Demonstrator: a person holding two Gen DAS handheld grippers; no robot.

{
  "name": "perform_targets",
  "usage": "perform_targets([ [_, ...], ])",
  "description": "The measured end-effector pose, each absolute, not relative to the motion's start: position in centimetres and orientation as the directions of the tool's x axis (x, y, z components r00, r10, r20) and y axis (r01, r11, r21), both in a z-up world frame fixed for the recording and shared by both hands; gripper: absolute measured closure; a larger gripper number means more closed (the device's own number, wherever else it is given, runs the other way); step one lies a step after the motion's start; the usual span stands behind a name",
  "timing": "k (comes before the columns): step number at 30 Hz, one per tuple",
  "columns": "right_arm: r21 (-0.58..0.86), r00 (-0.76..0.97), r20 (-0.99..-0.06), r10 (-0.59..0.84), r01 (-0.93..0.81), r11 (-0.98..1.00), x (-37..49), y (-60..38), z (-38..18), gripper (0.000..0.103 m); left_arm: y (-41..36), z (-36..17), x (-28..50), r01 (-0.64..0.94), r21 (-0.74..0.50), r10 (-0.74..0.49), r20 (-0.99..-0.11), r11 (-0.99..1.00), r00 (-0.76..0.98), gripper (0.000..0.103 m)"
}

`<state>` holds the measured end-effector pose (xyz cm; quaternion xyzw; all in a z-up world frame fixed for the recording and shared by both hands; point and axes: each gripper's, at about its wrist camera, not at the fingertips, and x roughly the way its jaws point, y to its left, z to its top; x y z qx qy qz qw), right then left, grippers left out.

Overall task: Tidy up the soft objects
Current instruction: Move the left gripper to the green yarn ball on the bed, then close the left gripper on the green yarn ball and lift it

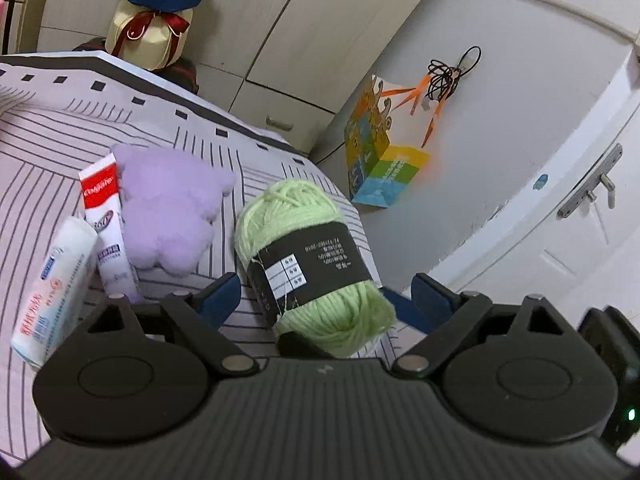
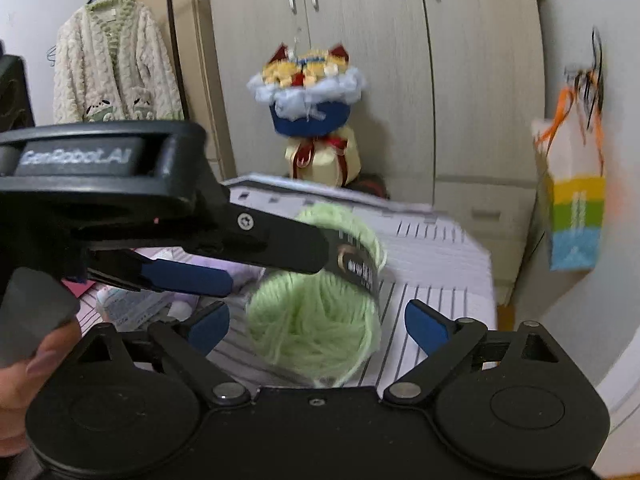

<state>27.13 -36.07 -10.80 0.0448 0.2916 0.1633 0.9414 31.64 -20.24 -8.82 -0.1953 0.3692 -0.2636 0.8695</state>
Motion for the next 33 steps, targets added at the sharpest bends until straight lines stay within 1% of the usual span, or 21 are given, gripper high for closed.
perform_targets([
  [2, 0.249, 0.756, -0.542, 0.367, -0.272, 0.929, 27.5, -36.5, -11.4, 0.008, -20.5, -9.1, 31.5, 0.308, -0.52, -0.587, -0.545, 0.797, 0.599, 0.012],
  [3, 0.265, 0.754, -0.543, 0.369, -0.263, 0.928, 27.6, -36.5, -11.6, 0.015, -20.6, -9.3, 31.5, 0.305, -0.519, -0.584, -0.545, 0.799, 0.602, 0.015],
  [4, 0.262, 0.763, -0.544, 0.348, -0.24, 0.935, 27.6, -36.5, -11.7, 0.021, -20.6, -9.5, 31.6, 0.3, -0.522, -0.584, -0.548, 0.798, 0.599, 0.018],
  [5, 0.246, 0.773, -0.543, 0.329, -0.228, 0.942, 27.4, -36.3, -11.8, 0.026, -20.6, -9.7, 31.7, 0.298, -0.527, -0.588, -0.552, 0.796, 0.591, 0.019],
  [7, 0.218, 0.779, -0.535, 0.327, -0.246, 0.944, 26.9, -35.8, -11.7, 0.028, -20.6, -10.1, 31.9, 0.296, -0.534, -0.594, -0.559, 0.792, 0.579, 0.023],
  [8, 0.209, 0.782, -0.534, 0.322, -0.247, 0.946, 26.8, -35.7, -11.8, 0.031, -20.7, -10.3, 32.0, 0.293, -0.531, -0.589, -0.564, 0.795, 0.578, 0.025],
  [9, 0.204, 0.782, -0.535, 0.321, -0.249, 0.947, 26.7, -35.6, -11.8, 0.035, -20.7, -10.4, 32.1, 0.291, -0.527, -0.585, -0.567, 0.799, 0.579, 0.029],
  [10, 0.201, 0.781, -0.536, 0.32, -0.25, 0.947, 26.6, -35.5, -11.8, 0.036, -20.8, -10.6, 32.0, 0.296, -0.528, -0.589, -0.566, 0.796, 0.576, 0.034],
  [12, 0.191, 0.783, -0.538, 0.314, -0.249, 0.949, 26.6, -35.5, -11.7, 0.042, -21.0, -10.6, 31.8, 0.303, -0.523, -0.59, -0.563, 0.797, 0.579, 0.036],
  [15, 0.178, 0.787, -0.537, 0.304, -0.246, 0.953, 26.5, -35.6, -11.4, 0.047, -21.3, -10.4, 31.3, 0.327, -0.494, -0.582, -0.559, 0.806, 0.59, 0.041],
  [19, 0.177, 0.795, -0.534, 0.289, -0.229, 0.957, 25.4, -35.3, -11.1, 0.049, -21.4, -10.0, 30.5, 0.36, -0.47, -0.588, -0.562, 0.806, 0.582, 0.044],
  [28, 0.199, 0.791, -0.545, 0.278, -0.2, 0.959, 22.8, -34.5, -9.9, 0.049, -21.2, -8.9, 26.9, 0.409, -0.392, -0.567, -0.572, 0.824, 0.593, 0.044],
  [33, 0.193, 0.806, -0.526, 0.27, -0.196, 0.961, 20.3, -33.5, -9.4, 0.049, -20.2, -8.0, 24.7, 0.446, -0.356, -0.569, -0.569, 0.822, 0.594, 0.044],
])
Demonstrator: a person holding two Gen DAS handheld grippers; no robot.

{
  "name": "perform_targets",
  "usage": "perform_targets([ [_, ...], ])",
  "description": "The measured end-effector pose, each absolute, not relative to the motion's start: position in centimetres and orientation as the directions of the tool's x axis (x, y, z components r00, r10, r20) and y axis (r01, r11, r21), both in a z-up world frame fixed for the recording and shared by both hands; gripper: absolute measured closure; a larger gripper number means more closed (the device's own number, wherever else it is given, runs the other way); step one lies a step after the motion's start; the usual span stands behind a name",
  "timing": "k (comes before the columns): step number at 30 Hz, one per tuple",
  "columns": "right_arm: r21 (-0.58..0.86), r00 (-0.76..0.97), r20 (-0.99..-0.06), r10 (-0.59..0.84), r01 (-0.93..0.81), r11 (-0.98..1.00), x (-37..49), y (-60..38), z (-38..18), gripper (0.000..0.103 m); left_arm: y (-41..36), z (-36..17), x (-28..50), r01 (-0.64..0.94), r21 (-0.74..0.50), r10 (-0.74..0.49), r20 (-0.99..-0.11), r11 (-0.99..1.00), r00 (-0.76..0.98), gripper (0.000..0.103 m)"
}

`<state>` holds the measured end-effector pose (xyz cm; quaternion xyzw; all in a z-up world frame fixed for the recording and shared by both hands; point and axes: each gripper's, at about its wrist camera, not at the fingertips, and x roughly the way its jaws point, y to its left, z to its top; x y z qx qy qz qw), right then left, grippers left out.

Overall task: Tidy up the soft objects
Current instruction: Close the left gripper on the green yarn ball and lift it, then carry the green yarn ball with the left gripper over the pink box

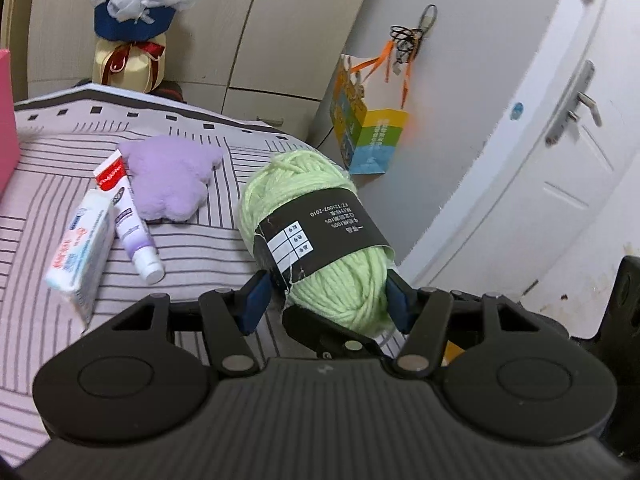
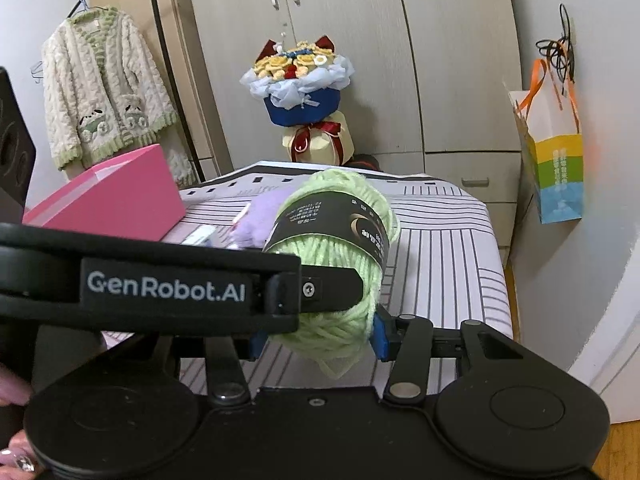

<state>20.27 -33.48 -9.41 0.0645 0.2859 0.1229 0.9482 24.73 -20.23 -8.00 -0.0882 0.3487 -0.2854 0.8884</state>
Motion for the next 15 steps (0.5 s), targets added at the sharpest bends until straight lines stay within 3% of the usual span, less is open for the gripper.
perform_targets([
  [15, 0.148, 0.808, -0.536, 0.243, -0.194, 0.97, 13.3, -28.3, -8.0, 0.047, -15.4, -6.7, 17.8, 0.515, -0.31, -0.589, -0.575, 0.799, 0.568, 0.044],
])
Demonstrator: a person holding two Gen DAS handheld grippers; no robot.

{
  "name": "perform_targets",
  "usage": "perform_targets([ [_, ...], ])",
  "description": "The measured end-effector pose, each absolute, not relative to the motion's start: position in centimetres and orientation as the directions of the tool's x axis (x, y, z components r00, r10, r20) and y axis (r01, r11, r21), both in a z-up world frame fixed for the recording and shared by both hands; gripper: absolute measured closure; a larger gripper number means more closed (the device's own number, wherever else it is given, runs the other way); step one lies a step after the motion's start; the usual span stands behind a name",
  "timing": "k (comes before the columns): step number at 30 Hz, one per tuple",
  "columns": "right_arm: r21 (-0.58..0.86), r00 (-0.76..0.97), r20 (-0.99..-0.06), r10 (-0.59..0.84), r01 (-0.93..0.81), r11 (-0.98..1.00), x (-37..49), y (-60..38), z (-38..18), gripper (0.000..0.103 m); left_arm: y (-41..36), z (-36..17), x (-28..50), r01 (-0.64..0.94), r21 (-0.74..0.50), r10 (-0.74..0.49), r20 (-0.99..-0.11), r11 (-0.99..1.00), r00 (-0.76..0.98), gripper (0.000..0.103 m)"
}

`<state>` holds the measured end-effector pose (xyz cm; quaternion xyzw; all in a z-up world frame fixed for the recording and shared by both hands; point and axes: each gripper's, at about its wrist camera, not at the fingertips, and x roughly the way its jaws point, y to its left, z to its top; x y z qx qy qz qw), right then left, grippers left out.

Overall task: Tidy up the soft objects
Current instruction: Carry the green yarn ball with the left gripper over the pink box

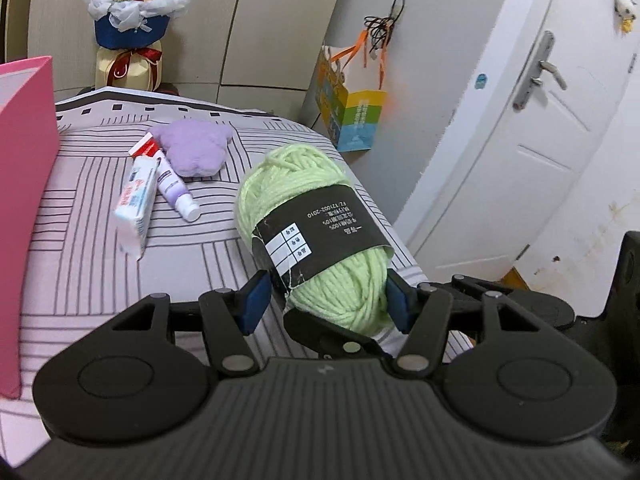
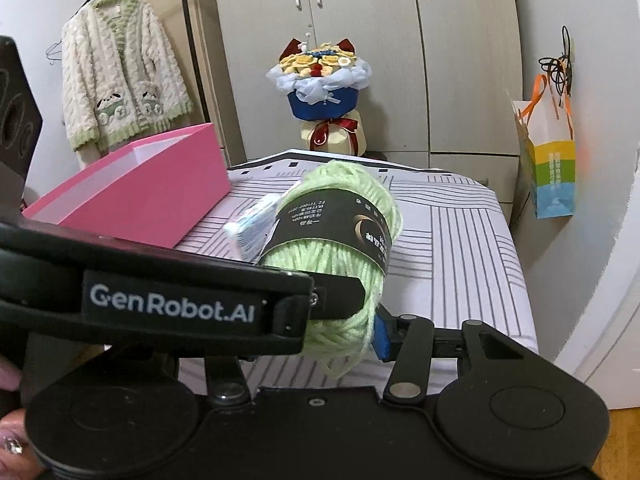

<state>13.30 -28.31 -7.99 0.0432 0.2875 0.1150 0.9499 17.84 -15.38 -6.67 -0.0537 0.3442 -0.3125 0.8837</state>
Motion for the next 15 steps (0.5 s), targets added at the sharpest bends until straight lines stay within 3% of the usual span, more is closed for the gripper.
perform_targets([
  [15, -0.004, 0.831, -0.507, 0.226, -0.265, 0.964, 6.7, -20.9, -3.8, 0.045, -7.6, -4.0, 10.7, 0.558, -0.307, -0.631, -0.485, 0.771, 0.605, 0.044],
])
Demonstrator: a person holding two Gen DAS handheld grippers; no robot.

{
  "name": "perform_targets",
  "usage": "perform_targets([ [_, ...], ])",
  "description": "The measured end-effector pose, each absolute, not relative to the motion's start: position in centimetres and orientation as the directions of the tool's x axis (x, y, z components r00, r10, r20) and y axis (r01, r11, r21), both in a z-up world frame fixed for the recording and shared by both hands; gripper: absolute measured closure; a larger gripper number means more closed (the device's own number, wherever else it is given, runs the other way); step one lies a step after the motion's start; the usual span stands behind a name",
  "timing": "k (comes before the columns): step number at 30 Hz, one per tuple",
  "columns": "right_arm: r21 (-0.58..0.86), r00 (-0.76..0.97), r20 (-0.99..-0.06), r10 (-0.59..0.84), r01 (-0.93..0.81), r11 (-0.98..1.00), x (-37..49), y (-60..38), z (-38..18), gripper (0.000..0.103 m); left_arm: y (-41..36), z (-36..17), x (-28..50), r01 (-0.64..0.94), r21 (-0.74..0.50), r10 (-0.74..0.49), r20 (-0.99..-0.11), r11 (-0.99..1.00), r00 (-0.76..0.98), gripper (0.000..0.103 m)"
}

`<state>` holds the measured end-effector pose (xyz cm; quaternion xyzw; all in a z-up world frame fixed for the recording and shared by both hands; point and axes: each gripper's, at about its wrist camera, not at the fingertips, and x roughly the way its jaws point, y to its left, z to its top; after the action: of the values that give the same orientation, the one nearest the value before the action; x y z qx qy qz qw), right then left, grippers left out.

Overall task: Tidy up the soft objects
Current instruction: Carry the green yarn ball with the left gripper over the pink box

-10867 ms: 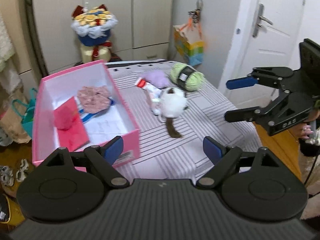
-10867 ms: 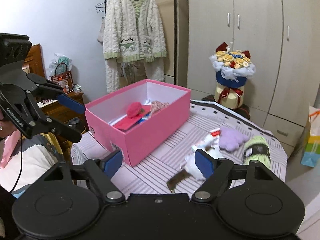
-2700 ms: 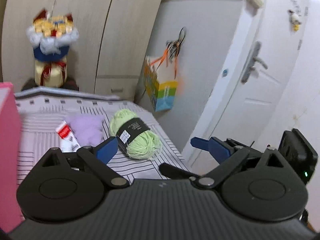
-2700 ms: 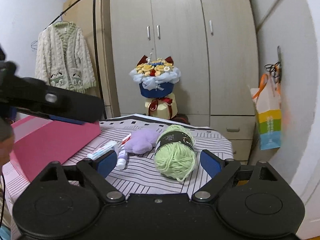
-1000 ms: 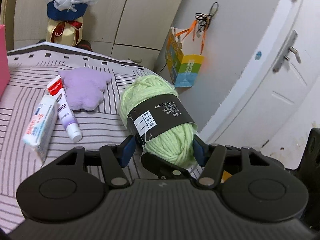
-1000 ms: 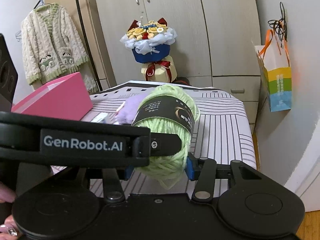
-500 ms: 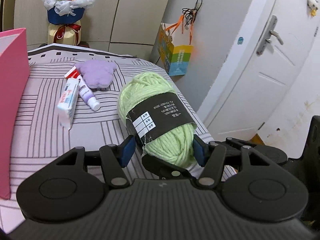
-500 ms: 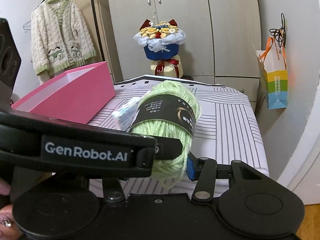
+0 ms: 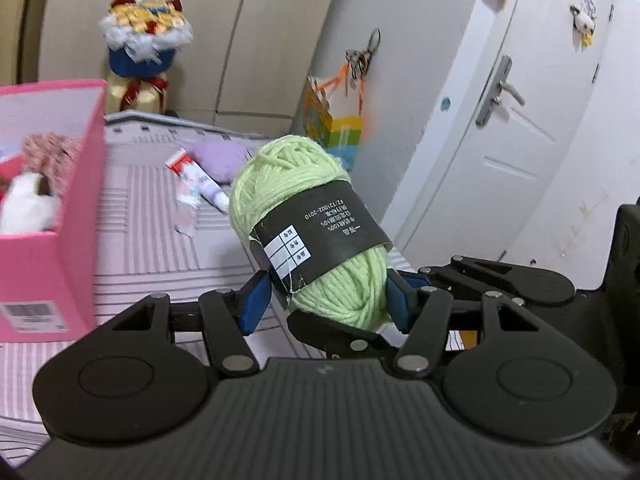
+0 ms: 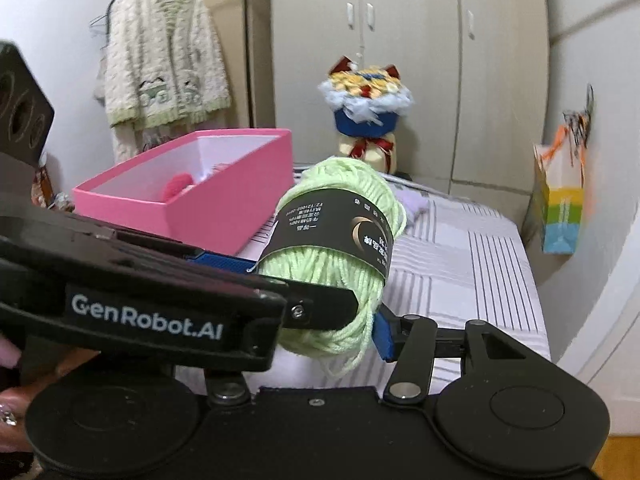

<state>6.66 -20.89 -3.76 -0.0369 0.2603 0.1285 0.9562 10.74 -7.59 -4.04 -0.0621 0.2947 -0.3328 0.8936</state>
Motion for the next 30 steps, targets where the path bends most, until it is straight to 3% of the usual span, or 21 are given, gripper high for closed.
perform_targets([
  [8, -0.058, 0.863, -0.414, 0.287, -0.34, 0.938, 6.0, -16.9, -1.2, 0.042, -3.5, -1.5, 8.4, 0.526, -0.241, -0.578, -0.387, 0.815, 0.718, 0.044],
  [17, -0.098, 0.844, -0.364, 0.393, -0.454, 0.886, 8.7, -11.4, 0.0, 0.042, 1.9, 0.1, 9.6, 0.405, -0.231, -0.464, -0.348, 0.884, 0.814, 0.044],
  [30, 0.078, 0.753, -0.414, 0.511, -0.53, 0.844, 16.7, -6.3, 1.5, 0.042, 8.4, 2.7, 16.7, 0.311, -0.217, -0.376, -0.435, 0.926, 0.818, 0.044],
])
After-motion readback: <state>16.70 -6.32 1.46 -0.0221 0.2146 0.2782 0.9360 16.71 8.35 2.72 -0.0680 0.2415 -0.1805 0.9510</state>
